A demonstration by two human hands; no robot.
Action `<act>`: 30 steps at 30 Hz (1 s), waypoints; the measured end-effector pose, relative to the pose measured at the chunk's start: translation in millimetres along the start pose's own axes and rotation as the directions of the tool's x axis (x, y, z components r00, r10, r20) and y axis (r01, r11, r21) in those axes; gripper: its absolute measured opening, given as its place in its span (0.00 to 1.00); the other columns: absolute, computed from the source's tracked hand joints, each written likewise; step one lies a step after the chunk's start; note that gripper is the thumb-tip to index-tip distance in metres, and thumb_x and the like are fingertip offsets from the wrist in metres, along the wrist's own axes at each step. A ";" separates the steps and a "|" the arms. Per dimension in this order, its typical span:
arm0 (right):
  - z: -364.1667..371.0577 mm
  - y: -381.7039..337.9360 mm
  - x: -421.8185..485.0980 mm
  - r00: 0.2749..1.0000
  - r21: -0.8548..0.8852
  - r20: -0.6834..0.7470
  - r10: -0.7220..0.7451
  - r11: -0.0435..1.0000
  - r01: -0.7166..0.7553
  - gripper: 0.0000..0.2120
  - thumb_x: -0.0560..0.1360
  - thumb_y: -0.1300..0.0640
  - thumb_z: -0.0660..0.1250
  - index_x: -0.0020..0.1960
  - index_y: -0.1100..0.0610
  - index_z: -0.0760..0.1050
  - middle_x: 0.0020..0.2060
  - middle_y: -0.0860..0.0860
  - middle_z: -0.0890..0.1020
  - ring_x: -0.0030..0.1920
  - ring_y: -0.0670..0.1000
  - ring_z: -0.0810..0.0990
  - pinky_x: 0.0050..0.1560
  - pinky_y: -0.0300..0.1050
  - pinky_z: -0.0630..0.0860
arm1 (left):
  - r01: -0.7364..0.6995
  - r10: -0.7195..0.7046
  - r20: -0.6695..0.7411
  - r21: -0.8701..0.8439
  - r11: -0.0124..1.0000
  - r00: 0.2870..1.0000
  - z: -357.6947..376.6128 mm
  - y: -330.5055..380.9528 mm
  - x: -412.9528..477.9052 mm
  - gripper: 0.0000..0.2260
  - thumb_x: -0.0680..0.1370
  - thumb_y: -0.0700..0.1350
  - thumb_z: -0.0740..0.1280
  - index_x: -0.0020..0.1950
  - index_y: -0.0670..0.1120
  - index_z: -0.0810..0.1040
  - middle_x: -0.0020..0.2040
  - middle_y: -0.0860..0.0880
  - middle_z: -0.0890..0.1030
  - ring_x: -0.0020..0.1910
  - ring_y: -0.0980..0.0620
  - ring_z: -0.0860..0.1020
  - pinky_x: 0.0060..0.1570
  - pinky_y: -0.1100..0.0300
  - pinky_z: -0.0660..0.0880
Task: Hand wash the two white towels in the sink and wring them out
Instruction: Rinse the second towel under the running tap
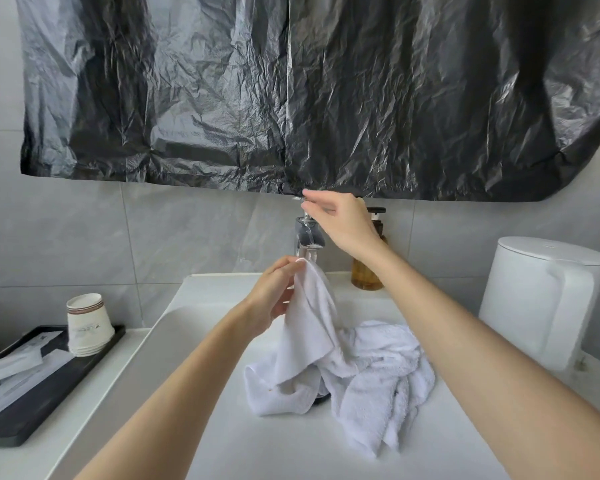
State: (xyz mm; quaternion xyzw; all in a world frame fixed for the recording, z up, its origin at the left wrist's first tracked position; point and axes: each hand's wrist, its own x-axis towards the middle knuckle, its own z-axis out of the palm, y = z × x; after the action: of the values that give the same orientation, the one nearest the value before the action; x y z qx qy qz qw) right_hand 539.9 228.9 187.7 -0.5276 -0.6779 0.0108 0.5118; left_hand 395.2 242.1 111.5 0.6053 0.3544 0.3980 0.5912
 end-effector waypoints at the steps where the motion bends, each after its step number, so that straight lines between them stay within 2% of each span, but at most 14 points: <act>1: 3.0 0.7 5.5 1.000 -0.041 -0.009 -0.011 0.999 0.011 0.16 0.76 0.48 0.68 0.62 0.52 0.80 0.58 0.48 0.83 0.60 0.47 0.79 0.65 0.45 0.73 | 0.014 -0.014 0.009 -0.006 1.000 1.000 -0.9 -0.7 0.8 0.08 0.81 0.49 0.62 0.42 0.53 0.72 0.38 0.50 0.71 0.32 0.53 0.68 0.34 0.61 0.64; 6: 9.9 4.4 14.8 0.978 -0.209 -0.132 -0.163 0.969 0.133 0.13 0.78 0.49 0.67 0.57 0.53 0.83 0.51 0.50 0.85 0.53 0.48 0.83 0.56 0.45 0.77 | 0.045 -0.044 0.046 -0.020 0.999 0.998 -0.9 -2.3 3.4 0.04 0.81 0.49 0.61 0.47 0.53 0.72 0.47 0.45 0.69 0.37 0.52 0.69 0.35 0.61 0.64; 10: 13.2 5.4 18.7 0.960 -0.354 -0.118 -0.256 0.914 0.200 0.13 0.79 0.50 0.63 0.54 0.55 0.83 0.45 0.56 0.86 0.47 0.59 0.83 0.50 0.55 0.78 | 0.049 -0.046 0.051 -0.042 0.998 0.998 -2.0 -4.6 6.2 0.05 0.81 0.49 0.61 0.46 0.52 0.72 0.47 0.45 0.70 0.36 0.52 0.69 0.34 0.62 0.64; 13: 14.7 3.3 21.2 0.955 -0.384 -0.142 -0.260 0.904 0.189 0.13 0.80 0.52 0.63 0.55 0.55 0.83 0.45 0.56 0.86 0.46 0.59 0.83 0.49 0.53 0.78 | 0.053 -0.051 0.043 -0.038 0.998 0.998 -1.8 -5.1 7.0 0.06 0.81 0.49 0.61 0.45 0.53 0.74 0.45 0.46 0.71 0.36 0.53 0.69 0.34 0.62 0.64; 15: 14.1 0.8 22.2 0.959 -0.372 -0.142 -0.244 0.911 0.177 0.12 0.80 0.52 0.63 0.56 0.55 0.83 0.46 0.55 0.86 0.47 0.56 0.83 0.51 0.50 0.78 | 0.053 -0.052 0.039 -0.029 0.998 0.998 -1.0 -5.0 6.9 0.07 0.82 0.50 0.61 0.45 0.53 0.73 0.40 0.49 0.71 0.34 0.54 0.68 0.32 0.63 0.63; 19: 9.0 -1.1 14.8 0.984 -0.140 -0.131 -0.121 0.985 0.102 0.13 0.78 0.51 0.67 0.58 0.55 0.82 0.52 0.51 0.85 0.53 0.47 0.82 0.56 0.40 0.77 | 0.053 -0.052 0.043 -0.010 0.999 0.998 1.5 -4.9 4.9 0.07 0.82 0.49 0.60 0.44 0.52 0.72 0.36 0.52 0.69 0.31 0.56 0.67 0.29 0.65 0.62; 21: 10.2 7.7 0.7 0.977 0.001 -0.212 -0.038 0.999 0.039 0.11 0.78 0.51 0.67 0.57 0.54 0.82 0.51 0.49 0.85 0.52 0.44 0.82 0.57 0.38 0.76 | 0.052 -0.052 0.035 -0.006 0.999 0.998 2.2 -5.2 5.8 0.06 0.82 0.49 0.61 0.45 0.52 0.72 0.35 0.52 0.69 0.31 0.55 0.67 0.29 0.64 0.62; 23: 14.6 21.3 -16.7 0.918 0.102 -0.368 0.147 0.988 -0.117 0.05 0.78 0.54 0.64 0.47 0.47 0.78 0.42 0.48 0.85 0.46 0.49 0.83 0.53 0.50 0.79 | 0.046 -0.046 0.021 -0.010 0.999 0.999 2.5 -5.3 7.9 0.05 0.81 0.49 0.62 0.45 0.52 0.73 0.36 0.51 0.68 0.32 0.55 0.67 0.31 0.63 0.61; 24: 16.2 27.4 -24.1 0.886 0.139 -0.371 0.278 0.960 -0.243 0.08 0.79 0.55 0.61 0.43 0.47 0.74 0.37 0.49 0.83 0.42 0.52 0.83 0.50 0.56 0.80 | 0.041 -0.041 0.010 -0.011 0.999 0.999 2.9 -4.7 8.3 0.04 0.80 0.49 0.63 0.46 0.52 0.74 0.37 0.50 0.68 0.32 0.54 0.67 0.31 0.62 0.61; 25: 17.5 31.3 -32.0 0.873 0.139 -0.271 0.405 0.914 -0.381 0.10 0.80 0.55 0.58 0.41 0.49 0.72 0.34 0.50 0.82 0.39 0.55 0.82 0.49 0.58 0.80 | 0.034 -0.034 -0.004 -0.010 0.999 0.999 3.0 -4.6 8.5 0.04 0.80 0.49 0.63 0.46 0.52 0.75 0.37 0.50 0.68 0.33 0.54 0.67 0.31 0.61 0.60; 27: 21.1 34.0 -50.7 0.837 0.026 0.108 0.536 0.841 -0.541 0.19 0.82 0.47 0.53 0.40 0.55 0.73 0.36 0.55 0.80 0.38 0.55 0.79 0.50 0.53 0.78 | 0.014 -0.014 -0.025 -0.013 1.000 1.000 3.0 -2.7 6.3 0.04 0.80 0.49 0.64 0.47 0.51 0.76 0.37 0.49 0.69 0.34 0.53 0.67 0.32 0.61 0.60; 28: 22.5 35.4 -60.1 0.800 -0.001 0.271 0.535 0.831 -0.556 0.24 0.82 0.41 0.50 0.41 0.56 0.74 0.37 0.56 0.78 0.39 0.53 0.77 0.49 0.49 0.76 | 0.001 -0.002 -0.042 -0.016 1.000 0.999 2.5 -1.7 5.4 0.04 0.79 0.49 0.64 0.46 0.52 0.76 0.37 0.49 0.70 0.35 0.53 0.68 0.32 0.60 0.59; 29: 23.4 35.5 -68.6 0.781 0.008 0.369 0.504 0.838 -0.545 0.26 0.80 0.36 0.49 0.42 0.54 0.74 0.37 0.55 0.75 0.39 0.51 0.75 0.47 0.46 0.73 | -0.011 0.010 -0.067 -0.015 1.000 0.998 1.3 -0.5 4.5 0.04 0.79 0.49 0.65 0.45 0.51 0.77 0.37 0.49 0.70 0.35 0.53 0.68 0.32 0.60 0.59; 30: 24.4 35.7 -75.1 0.795 0.039 0.404 0.453 0.860 -0.509 0.25 0.79 0.34 0.50 0.40 0.52 0.72 0.35 0.53 0.72 0.38 0.49 0.72 0.44 0.44 0.70 | -0.024 0.023 -0.102 -0.013 1.000 0.995 0.3 1.2 3.3 0.06 0.79 0.48 0.65 0.43 0.51 0.77 0.34 0.51 0.71 0.33 0.54 0.68 0.32 0.60 0.59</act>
State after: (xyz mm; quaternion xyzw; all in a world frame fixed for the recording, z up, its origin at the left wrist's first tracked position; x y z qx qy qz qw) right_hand 541.8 203.1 105.0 -0.6315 -0.6045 0.2923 0.3877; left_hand 396.8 244.9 112.9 0.5841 0.3741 0.4377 0.5721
